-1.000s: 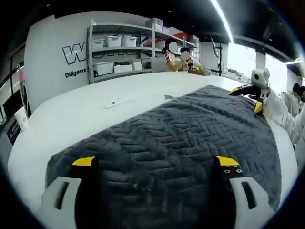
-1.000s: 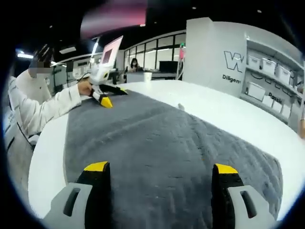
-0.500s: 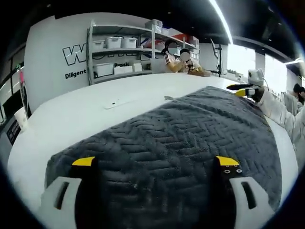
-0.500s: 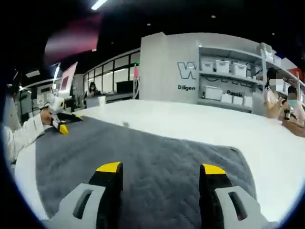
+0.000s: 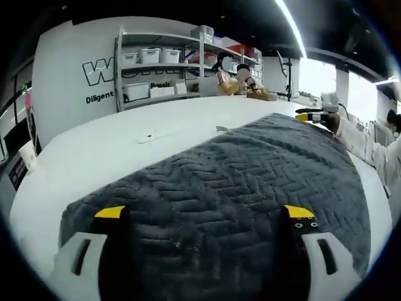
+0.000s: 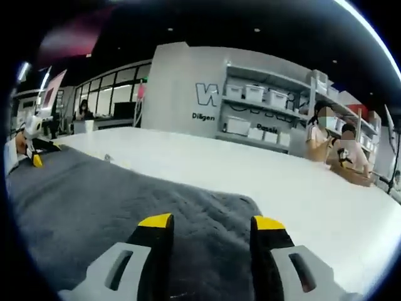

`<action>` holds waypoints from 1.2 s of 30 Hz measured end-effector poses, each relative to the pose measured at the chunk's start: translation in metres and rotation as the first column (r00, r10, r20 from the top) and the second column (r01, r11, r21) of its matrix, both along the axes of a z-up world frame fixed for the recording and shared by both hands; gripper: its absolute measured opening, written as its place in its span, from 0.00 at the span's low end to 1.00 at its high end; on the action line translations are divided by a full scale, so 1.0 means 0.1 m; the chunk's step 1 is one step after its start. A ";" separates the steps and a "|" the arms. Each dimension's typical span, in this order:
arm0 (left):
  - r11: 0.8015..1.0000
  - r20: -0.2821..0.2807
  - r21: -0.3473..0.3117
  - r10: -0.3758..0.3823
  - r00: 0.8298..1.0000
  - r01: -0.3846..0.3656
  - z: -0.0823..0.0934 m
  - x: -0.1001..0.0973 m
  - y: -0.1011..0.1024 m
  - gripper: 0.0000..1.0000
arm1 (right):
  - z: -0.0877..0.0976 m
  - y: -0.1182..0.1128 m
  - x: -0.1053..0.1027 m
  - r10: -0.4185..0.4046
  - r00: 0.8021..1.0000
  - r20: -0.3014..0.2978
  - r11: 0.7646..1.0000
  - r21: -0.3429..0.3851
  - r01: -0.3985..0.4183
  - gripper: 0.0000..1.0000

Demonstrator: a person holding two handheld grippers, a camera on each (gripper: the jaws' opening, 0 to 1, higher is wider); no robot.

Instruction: Open the folded towel by lifting each exposed corner and separating the folded layers until the towel lies flat within the target outline without major curled edges

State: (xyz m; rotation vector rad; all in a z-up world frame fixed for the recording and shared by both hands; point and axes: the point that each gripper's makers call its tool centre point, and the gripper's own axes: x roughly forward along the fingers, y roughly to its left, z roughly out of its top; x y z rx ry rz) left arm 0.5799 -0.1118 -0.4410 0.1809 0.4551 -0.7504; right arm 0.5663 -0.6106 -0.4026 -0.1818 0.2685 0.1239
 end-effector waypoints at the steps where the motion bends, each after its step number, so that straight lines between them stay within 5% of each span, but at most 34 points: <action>1: 1.000 0.000 0.000 0.000 1.000 0.000 0.00 0.00 0.00 0.99 | 0.00 -0.03 0.01 -0.008 1.000 -0.007 1.000 -0.010 0.008 0.43; 10: 1.000 0.000 0.000 0.000 1.000 0.000 0.00 0.00 0.00 0.99 | 0.22 -0.26 0.18 -0.060 0.998 0.023 0.998 -0.022 0.060 0.34; 21: 1.000 0.002 -0.001 -0.001 1.000 0.001 -0.01 0.00 0.00 0.99 | 0.42 -0.16 0.57 -0.026 1.000 0.013 0.999 -0.045 0.027 0.32; 29: 1.000 0.003 -0.002 0.000 1.000 0.000 -0.01 0.00 -0.01 0.99 | 0.19 -0.31 0.69 -0.055 0.994 -0.096 0.998 -0.022 0.053 0.34; 36: 1.000 0.003 -0.002 0.002 1.000 -0.002 -0.01 0.00 0.00 0.99 | 0.04 -0.46 0.77 -0.091 0.988 -0.129 0.996 -0.034 0.087 0.27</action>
